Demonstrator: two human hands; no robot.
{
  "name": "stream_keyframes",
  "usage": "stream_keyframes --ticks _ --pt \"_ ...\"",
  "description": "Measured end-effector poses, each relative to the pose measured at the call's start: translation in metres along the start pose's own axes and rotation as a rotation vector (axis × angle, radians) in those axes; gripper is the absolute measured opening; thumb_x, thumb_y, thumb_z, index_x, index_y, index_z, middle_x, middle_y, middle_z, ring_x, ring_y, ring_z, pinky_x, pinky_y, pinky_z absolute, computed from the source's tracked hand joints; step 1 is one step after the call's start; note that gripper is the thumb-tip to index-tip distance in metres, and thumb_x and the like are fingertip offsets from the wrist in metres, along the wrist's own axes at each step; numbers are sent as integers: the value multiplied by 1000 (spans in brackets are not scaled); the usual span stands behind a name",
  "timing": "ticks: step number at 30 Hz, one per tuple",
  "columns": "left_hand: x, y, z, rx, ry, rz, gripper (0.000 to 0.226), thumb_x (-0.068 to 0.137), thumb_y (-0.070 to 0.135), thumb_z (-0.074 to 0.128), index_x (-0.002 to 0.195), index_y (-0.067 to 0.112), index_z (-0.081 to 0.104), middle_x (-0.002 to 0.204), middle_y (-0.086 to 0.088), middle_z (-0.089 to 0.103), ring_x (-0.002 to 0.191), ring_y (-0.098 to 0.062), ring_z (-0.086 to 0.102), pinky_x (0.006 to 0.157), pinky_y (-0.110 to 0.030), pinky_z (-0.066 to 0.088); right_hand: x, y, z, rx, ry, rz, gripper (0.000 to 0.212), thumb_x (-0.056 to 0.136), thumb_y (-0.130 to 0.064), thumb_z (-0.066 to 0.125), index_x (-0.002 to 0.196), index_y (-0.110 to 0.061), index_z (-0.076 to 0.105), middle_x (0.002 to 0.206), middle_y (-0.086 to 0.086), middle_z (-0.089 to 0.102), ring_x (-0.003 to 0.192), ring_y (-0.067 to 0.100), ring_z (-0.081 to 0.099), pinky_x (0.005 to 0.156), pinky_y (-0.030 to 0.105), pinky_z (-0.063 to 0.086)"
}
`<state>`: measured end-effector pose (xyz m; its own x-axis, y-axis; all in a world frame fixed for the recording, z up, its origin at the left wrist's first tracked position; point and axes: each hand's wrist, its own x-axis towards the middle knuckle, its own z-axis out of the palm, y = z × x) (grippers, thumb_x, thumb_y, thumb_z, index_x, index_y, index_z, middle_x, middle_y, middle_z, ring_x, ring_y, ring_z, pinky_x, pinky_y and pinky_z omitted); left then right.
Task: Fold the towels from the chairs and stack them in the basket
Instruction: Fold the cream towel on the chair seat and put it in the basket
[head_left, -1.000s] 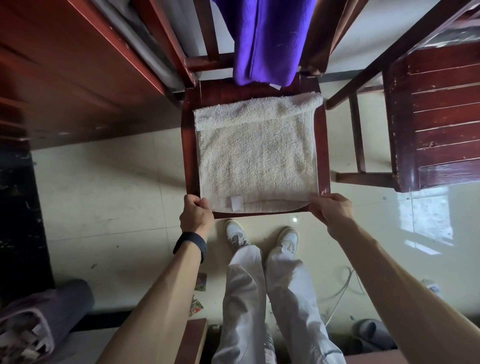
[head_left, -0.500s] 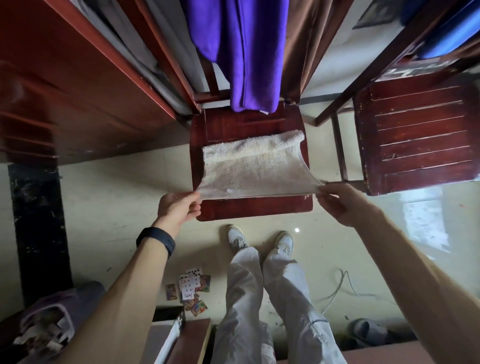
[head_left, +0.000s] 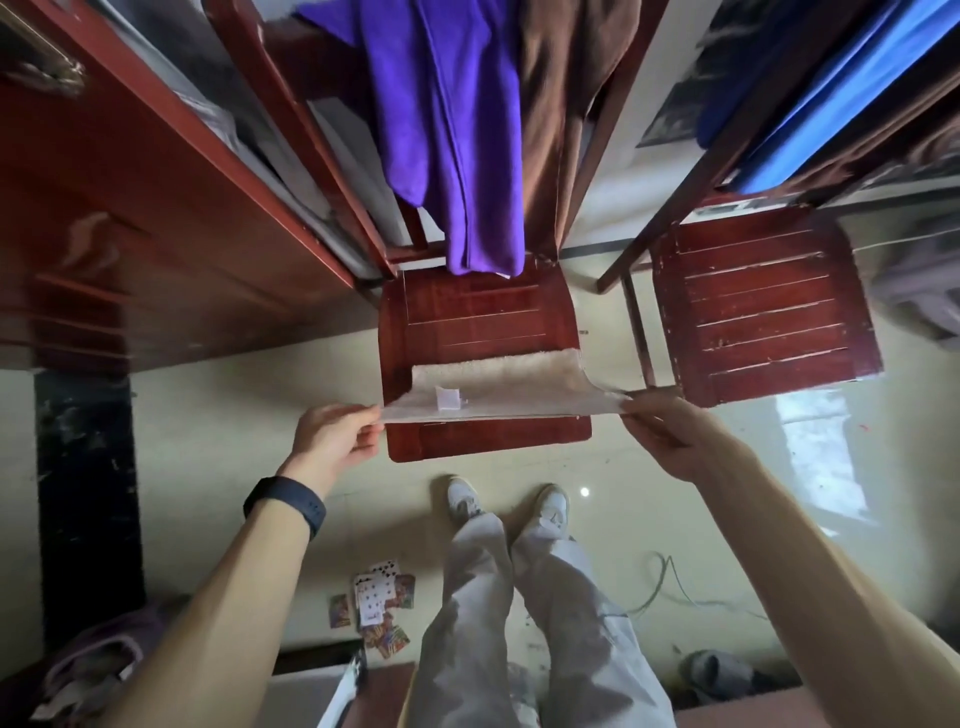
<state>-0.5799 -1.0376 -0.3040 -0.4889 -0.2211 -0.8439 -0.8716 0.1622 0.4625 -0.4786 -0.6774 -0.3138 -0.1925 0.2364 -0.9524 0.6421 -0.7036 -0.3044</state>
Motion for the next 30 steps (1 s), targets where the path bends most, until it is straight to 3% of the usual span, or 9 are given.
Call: stream_keyframes --ticks 4,8,11,13,15,17,21,26,30 --pt "-13 22 -5 -41 -50 -34 7 90 9 70 85 9 65 65 -3 67 49 -9 60 56 -23 58 -24 -25 7 33 -22 40 17 83 3 74 100 3 69 93 13 70 76 12 70 56 17 58" --pt "-34 84 -14 -105 -70 69 8 92 14 68 85 14 63 50 7 64 45 -3 58 54 -21 56 -67 -76 37 29 -89 -44 20 80 -2 79 99 1 72 92 9 74 75 12 74 80 28 61" --pt "-56 135 -19 -136 -40 192 8 91 12 70 84 13 65 50 5 65 41 -3 56 52 -20 57 -94 -113 62 12 -121 -173 3 87 0 72 89 1 69 85 11 71 76 13 71 64 20 60" --pt "-66 159 -20 -160 -32 237 10 90 11 70 82 13 65 49 4 65 41 -5 56 50 -21 57 -104 -131 76 -2 -151 -213 6 90 -1 69 84 -1 67 71 9 70 60 11 71 53 17 57" --pt "-71 174 -18 -182 -22 264 10 90 12 71 82 14 65 49 4 65 44 -7 57 49 -22 56 -107 -144 84 -11 -161 -240 6 89 -2 70 84 -1 67 72 9 68 51 9 69 50 16 54" --pt "-73 179 -15 -182 -1 278 9 89 13 71 84 14 64 48 5 64 49 -9 56 50 -22 56 -107 -149 87 -18 -141 -256 6 86 -2 73 87 -1 68 79 10 68 55 10 70 51 17 55" --pt "-58 155 -8 -117 26 249 11 91 15 70 81 16 64 62 -1 63 52 -11 53 56 -24 56 -96 -133 86 -39 -108 -232 5 86 0 72 89 1 68 82 11 67 69 13 67 57 18 59" --pt "-2 80 8 -75 88 188 12 90 18 72 82 19 63 71 -2 63 40 -5 51 45 -18 52 -33 -81 71 -98 8 -123 21 78 -1 81 95 1 69 81 9 69 61 12 68 54 18 57" --pt "62 -2 28 24 103 133 14 85 18 78 90 17 65 75 -7 68 42 -7 57 48 -23 54 43 -19 47 -171 92 -11 16 79 1 79 87 -2 66 70 7 67 53 10 66 50 20 58"
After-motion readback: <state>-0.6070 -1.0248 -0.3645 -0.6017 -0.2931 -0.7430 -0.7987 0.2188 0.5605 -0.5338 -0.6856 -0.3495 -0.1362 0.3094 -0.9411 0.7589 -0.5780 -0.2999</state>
